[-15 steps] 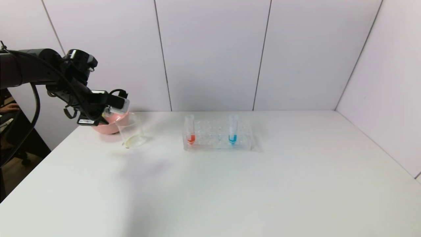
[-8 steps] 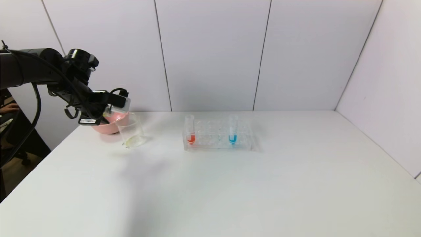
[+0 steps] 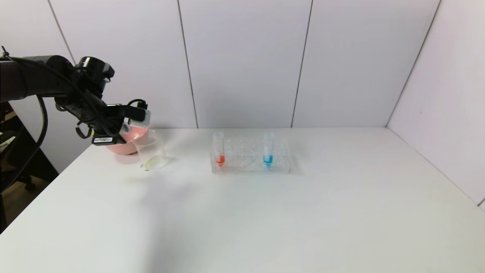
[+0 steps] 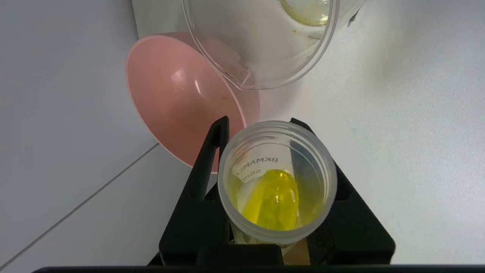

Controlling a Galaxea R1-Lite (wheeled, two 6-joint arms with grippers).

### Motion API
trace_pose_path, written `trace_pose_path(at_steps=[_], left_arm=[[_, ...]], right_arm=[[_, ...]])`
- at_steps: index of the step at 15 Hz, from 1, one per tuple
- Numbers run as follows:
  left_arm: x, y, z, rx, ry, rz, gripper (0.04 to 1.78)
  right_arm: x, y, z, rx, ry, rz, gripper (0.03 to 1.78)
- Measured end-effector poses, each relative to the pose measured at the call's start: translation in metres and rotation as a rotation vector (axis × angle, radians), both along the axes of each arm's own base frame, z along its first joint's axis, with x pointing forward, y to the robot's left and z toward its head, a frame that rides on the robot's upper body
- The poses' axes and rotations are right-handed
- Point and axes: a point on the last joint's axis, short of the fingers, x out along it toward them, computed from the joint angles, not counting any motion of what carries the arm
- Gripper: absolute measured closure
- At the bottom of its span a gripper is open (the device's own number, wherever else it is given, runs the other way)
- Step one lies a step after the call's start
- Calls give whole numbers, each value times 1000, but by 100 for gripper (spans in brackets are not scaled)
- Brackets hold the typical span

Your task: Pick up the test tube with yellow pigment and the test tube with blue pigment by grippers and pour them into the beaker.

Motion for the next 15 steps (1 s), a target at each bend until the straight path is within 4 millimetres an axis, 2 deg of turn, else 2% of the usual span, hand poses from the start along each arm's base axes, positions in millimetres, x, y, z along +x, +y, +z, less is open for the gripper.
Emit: trace_pose_path(at_steps=[15], left_arm=[[6, -11, -8, 136, 17, 64, 127]], right_arm=[[0, 0, 0, 0, 0, 0, 4]])
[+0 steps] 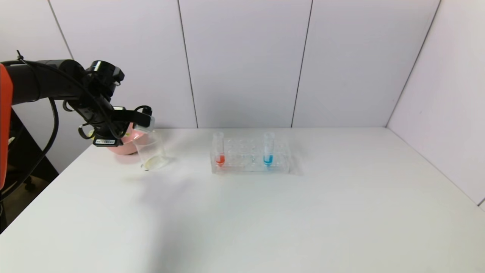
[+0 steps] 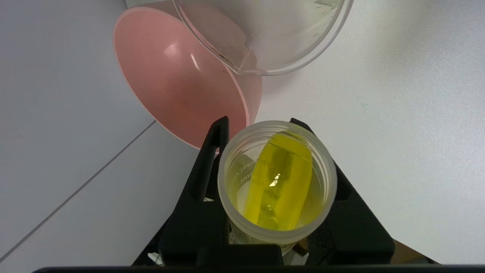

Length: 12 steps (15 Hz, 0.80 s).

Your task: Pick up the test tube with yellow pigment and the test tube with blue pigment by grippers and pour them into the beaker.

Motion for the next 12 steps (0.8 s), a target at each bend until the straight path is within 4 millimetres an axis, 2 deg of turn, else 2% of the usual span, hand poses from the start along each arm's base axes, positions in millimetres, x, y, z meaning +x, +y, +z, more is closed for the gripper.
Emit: trace_pose_path(at_steps=[12], left_arm=[[10, -7, -11, 47, 1, 21, 127]], right_arm=[[0, 0, 0, 0, 0, 0, 4]])
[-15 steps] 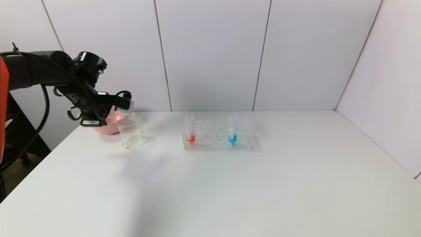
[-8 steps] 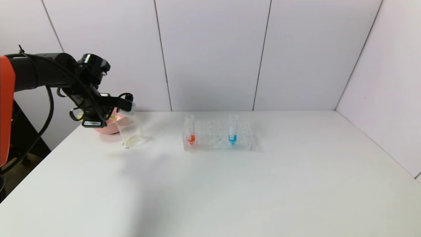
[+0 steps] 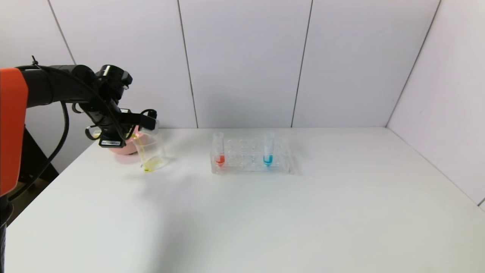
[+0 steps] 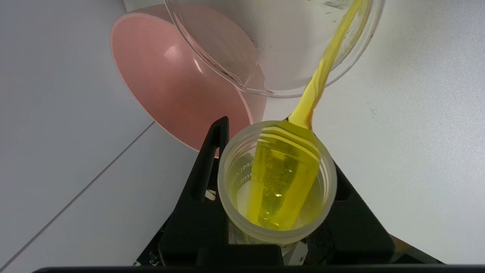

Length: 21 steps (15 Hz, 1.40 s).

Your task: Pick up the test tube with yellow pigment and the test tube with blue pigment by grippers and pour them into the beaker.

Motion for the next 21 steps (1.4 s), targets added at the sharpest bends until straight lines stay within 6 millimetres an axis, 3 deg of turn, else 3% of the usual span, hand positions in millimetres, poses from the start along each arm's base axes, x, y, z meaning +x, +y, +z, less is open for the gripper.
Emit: trace_pose_path(at_steps=[21], left_arm=[[5, -8, -7, 32, -2, 58, 127]], right_arm=[[0, 0, 0, 0, 0, 0, 4]])
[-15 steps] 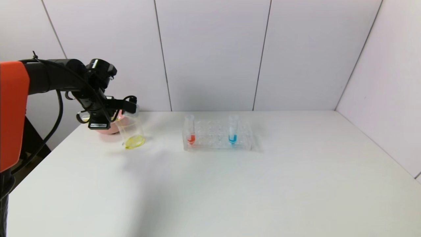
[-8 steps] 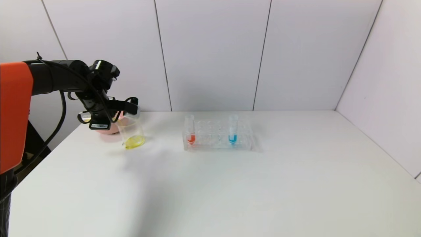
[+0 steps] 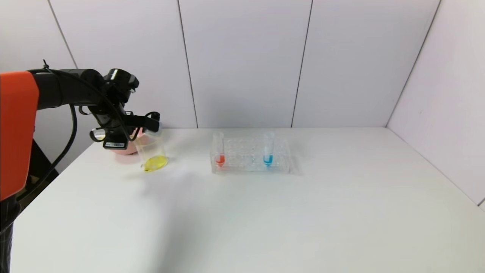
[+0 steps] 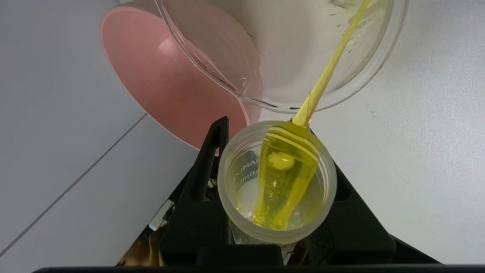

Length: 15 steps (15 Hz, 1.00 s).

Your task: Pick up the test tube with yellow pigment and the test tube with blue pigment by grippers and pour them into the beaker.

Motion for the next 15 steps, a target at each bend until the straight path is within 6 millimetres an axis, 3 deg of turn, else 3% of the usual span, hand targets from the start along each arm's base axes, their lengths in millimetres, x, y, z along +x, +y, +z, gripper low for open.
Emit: trace_pose_path(at_steps=[15], left_arm=[[-2, -14, 7, 77, -35, 14, 127]], right_arm=[[0, 0, 0, 0, 0, 0, 4]])
